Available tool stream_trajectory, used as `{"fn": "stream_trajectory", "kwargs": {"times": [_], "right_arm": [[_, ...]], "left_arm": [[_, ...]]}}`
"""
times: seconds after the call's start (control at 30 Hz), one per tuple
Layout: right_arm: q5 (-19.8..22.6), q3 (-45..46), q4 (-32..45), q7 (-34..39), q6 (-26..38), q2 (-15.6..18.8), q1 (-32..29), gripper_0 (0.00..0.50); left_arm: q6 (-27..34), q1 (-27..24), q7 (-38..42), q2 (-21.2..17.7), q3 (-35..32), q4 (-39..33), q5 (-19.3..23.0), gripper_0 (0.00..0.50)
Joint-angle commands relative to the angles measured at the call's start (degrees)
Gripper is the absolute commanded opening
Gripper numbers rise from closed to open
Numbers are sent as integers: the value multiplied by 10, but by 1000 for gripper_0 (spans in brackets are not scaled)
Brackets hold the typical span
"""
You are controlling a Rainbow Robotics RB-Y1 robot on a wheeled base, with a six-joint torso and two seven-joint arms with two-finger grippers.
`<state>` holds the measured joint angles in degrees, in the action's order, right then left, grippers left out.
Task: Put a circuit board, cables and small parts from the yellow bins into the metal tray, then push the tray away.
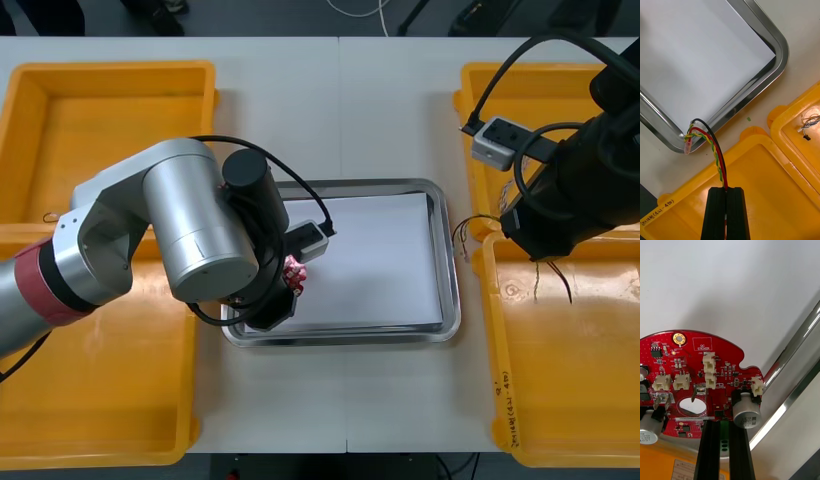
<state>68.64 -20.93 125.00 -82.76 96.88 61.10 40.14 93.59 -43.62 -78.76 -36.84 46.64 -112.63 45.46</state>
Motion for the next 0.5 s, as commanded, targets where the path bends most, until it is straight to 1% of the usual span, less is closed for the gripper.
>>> {"fn": "stream_trajectory", "kwargs": {"times": [0.03,0.23,0.4,0.5], "right_arm": [[-8,-5,15,17,3,4,21,0],[-8,-5,14,18,3,4,21,0],[-8,-5,14,18,3,3,20,0],[-8,-5,14,18,2,4,20,0]], "left_arm": [[-32,-27,48,11,28,14,-10,3],[-54,-26,61,8,49,21,-11,3],[-79,-26,68,-4,68,23,-11,4],[-83,-26,69,-10,72,23,-10,3]]}}
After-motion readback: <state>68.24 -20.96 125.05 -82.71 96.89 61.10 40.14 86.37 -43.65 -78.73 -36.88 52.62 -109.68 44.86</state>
